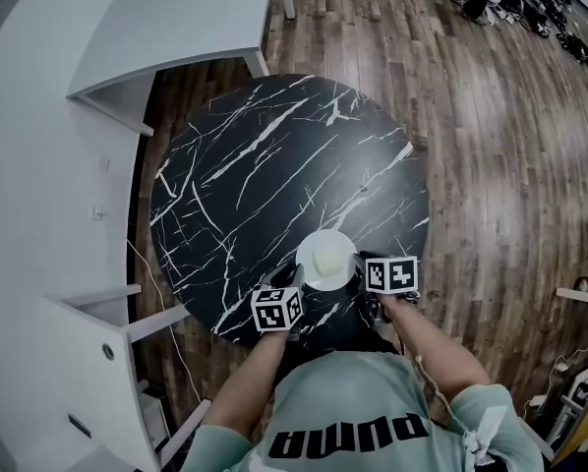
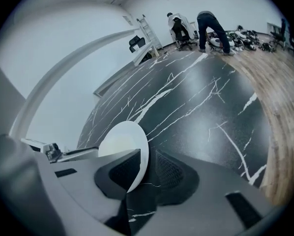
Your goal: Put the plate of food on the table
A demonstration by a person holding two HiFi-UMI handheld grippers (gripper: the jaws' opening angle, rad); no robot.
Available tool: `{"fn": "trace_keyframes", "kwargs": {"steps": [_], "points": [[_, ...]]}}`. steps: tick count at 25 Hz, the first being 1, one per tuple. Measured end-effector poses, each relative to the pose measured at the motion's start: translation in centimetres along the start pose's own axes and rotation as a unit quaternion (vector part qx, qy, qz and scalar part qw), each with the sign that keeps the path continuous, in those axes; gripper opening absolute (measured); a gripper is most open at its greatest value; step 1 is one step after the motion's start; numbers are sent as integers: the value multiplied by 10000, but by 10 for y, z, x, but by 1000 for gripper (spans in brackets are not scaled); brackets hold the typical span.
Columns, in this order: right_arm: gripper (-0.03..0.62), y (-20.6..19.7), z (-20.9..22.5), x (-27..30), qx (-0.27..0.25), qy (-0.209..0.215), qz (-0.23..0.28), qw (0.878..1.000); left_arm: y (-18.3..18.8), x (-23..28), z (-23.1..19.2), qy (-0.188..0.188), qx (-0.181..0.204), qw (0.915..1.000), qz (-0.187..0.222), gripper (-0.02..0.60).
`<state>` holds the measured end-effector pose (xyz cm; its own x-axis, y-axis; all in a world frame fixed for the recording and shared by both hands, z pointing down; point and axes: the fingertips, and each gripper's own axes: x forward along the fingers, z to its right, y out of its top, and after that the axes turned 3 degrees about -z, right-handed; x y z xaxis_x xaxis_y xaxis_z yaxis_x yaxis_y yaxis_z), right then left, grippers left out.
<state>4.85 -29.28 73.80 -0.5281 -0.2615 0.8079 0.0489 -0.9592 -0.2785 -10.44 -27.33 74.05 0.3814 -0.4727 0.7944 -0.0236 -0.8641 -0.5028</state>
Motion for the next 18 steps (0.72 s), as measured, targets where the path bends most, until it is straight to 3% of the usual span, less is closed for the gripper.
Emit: {"fn": "trace_keyframes", "kwargs": {"steps": [7,11,18], "points": [[80,6,-19,-31,-651,-314,651,9953,7,-31,-1,47,78,9994,332,77],[77,5,-41,-53,-902,-354,993,9903,18,-57,10,-9,156,9980,615,29],[12,0,-73,-92,-1043,-414,1463,9829,37,-107,45,-350,319,9933,1058,8]]}}
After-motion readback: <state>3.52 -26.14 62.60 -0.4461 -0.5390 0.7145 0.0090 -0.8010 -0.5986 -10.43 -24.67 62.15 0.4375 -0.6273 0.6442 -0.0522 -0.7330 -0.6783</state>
